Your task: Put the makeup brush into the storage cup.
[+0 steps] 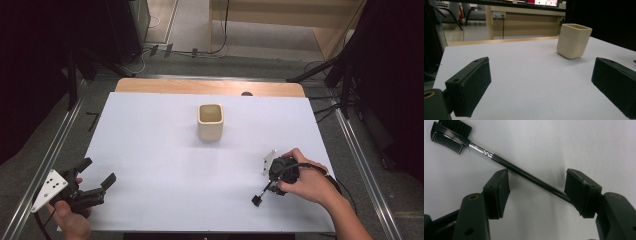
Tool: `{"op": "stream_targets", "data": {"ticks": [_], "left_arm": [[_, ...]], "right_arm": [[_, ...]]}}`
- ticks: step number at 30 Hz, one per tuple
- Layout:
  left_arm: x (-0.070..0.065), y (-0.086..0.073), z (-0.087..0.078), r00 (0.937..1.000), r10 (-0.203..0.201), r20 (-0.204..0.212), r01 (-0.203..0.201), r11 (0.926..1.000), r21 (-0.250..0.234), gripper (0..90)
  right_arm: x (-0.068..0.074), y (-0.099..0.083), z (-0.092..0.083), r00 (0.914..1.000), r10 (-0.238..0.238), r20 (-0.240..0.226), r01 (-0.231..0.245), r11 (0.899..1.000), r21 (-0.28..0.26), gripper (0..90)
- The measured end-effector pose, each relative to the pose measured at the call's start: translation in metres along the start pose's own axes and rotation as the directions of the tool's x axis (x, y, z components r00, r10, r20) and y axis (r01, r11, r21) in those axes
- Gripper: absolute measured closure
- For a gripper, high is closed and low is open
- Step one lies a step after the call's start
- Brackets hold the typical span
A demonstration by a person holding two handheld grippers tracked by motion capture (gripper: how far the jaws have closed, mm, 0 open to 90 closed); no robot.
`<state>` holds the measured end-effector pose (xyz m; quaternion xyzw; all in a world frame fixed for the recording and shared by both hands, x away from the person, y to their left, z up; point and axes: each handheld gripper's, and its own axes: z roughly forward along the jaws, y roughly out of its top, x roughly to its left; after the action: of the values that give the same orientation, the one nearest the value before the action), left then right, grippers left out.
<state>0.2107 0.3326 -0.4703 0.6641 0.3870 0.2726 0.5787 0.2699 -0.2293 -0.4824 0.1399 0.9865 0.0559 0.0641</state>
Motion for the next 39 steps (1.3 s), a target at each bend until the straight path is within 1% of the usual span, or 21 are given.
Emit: {"op": "stream_targets", "data": {"ticks": [2,4,5,6,7,10,15,20,22,24,25,26,27,29,30,32,34,35,36,38,39], "left_arm": [[0.0,0.0,0.0,1.0,0.0,0.0,0.0,1.0,0.0,2.8],[0.0,0.0,0.0,1.0,-0.001,-0.002,0.001,1.0,-0.001,2.9],[0.0,0.0,-0.001,1.0,0.0,-0.002,0.0,1.0,-0.001,2.9],[0.0,0.0,-0.001,1.0,0.0,-0.002,0.0,1.0,-0.001,2.9],[0.0,0.0,-0.001,1.0,0.0,-0.002,0.0,1.0,-0.001,2.8],[0.0,0.0,-0.001,1.0,-0.001,-0.001,0.001,1.0,0.0,2.9],[0.0,0.0,0.0,1.0,-0.001,0.001,0.001,1.0,0.0,2.9],[-0.002,0.0,0.001,1.0,0.003,0.005,-0.003,1.0,0.004,2.9],[-0.002,0.0,0.002,1.0,0.001,0.009,-0.001,1.0,0.004,2.9],[-0.003,0.0,0.003,0.9999,-0.003,0.014,0.003,1.0,0.004,2.9],[-0.004,0.0,0.004,0.9998,-0.004,0.017,0.004,1.0,0.002,2.9],[-0.005,0.001,0.005,0.9998,-0.005,0.019,0.005,1.0,0.001,2.9],[-0.006,0.001,0.006,0.9997,-0.005,0.024,0.005,1.0,0.002,2.9],[-0.009,0.002,0.008,0.9995,0.0,0.031,0.0,1.0,0.004,2.9],[-0.01,0.002,0.009,0.9994,0.003,0.034,-0.003,1.0,0.004,2.9],[-0.013,0.003,0.011,0.9991,0.005,0.041,-0.005,1.0,0.005,2.8],[-0.015,0.003,0.013,0.9988,0.003,0.049,-0.003,1.0,0.005,2.9],[-0.016,0.003,0.014,0.9986,0.0,0.053,0.0,1.0,0.005,2.9],[-0.018,0.003,0.015,0.9984,-0.002,0.057,0.002,1.0,0.004,2.9],[-0.021,0.005,0.018,0.998,0.004,0.064,-0.005,1.0,0.006,2.9],[-0.022,0.005,0.02,0.9976,0.006,0.069,-0.006,1.0,0.004,2.9]], "right_arm": [[0.0,0.0,0.001,1.0,0.004,-0.003,-0.004,1.0,-0.001,38.8],[-0.002,0.001,0.001,0.9997,-0.003,-0.024,0.003,1.0,0.001,43.6],[-0.003,0.002,0.001,0.9984,0.011,-0.056,-0.01,1.0,0.018,50.2],[-0.003,0.002,0.001,0.9984,0.011,-0.056,-0.01,1.0,0.018,50.2],[-0.002,0.003,0.0,0.9972,0.019,-0.073,-0.017,0.999,0.03,53.9],[-0.002,0.006,0.0,0.9968,0.001,-0.08,0.003,0.999,0.039,60.7],[0.004,0.011,-0.001,0.9938,-0.029,-0.108,0.037,0.996,0.078,87.1],[0.004,0.014,-0.001,0.9947,0.008,-0.102,0.002,0.995,0.098,87.6],[0.005,0.011,-0.003,0.9962,0.03,-0.082,-0.025,0.998,0.062,87.6],[0.005,0.01,-0.004,0.9952,0.047,-0.086,-0.043,0.998,0.046,87.6],[0.006,0.009,-0.006,0.9943,0.068,-0.082,-0.066,0.997,0.034,87.7],[0.005,0.008,-0.008,0.9938,0.083,-0.074,-0.084,0.996,-0.009,87.8],[0.005,0.008,-0.008,0.9938,0.083,-0.074,-0.084,0.996,-0.009,87.8],[0.005,0.008,-0.011,0.9919,0.11,-0.063,-0.112,0.993,-0.033,87.8],[0.004,0.008,-0.012,0.9909,0.123,-0.055,-0.126,0.991,-0.055,87.8],[0.005,0.009,-0.015,0.9869,0.147,-0.066,-0.153,0.985,-0.086,87.8],[0.004,0.01,-0.016,0.987,0.146,-0.067,-0.154,0.98,-0.129,87.8],[0.005,0.011,-0.017,0.9848,0.158,-0.072,-0.167,0.973,-0.158,87.8],[0.005,0.011,-0.017,0.9848,0.158,-0.072,-0.167,0.973,-0.158,87.8],[0.005,0.012,-0.017,0.9835,0.164,-0.075,-0.176,0.966,-0.191,87.8],[0.004,0.013,-0.017,0.9813,0.177,-0.076,-0.189,0.959,-0.212,87.8]]}}
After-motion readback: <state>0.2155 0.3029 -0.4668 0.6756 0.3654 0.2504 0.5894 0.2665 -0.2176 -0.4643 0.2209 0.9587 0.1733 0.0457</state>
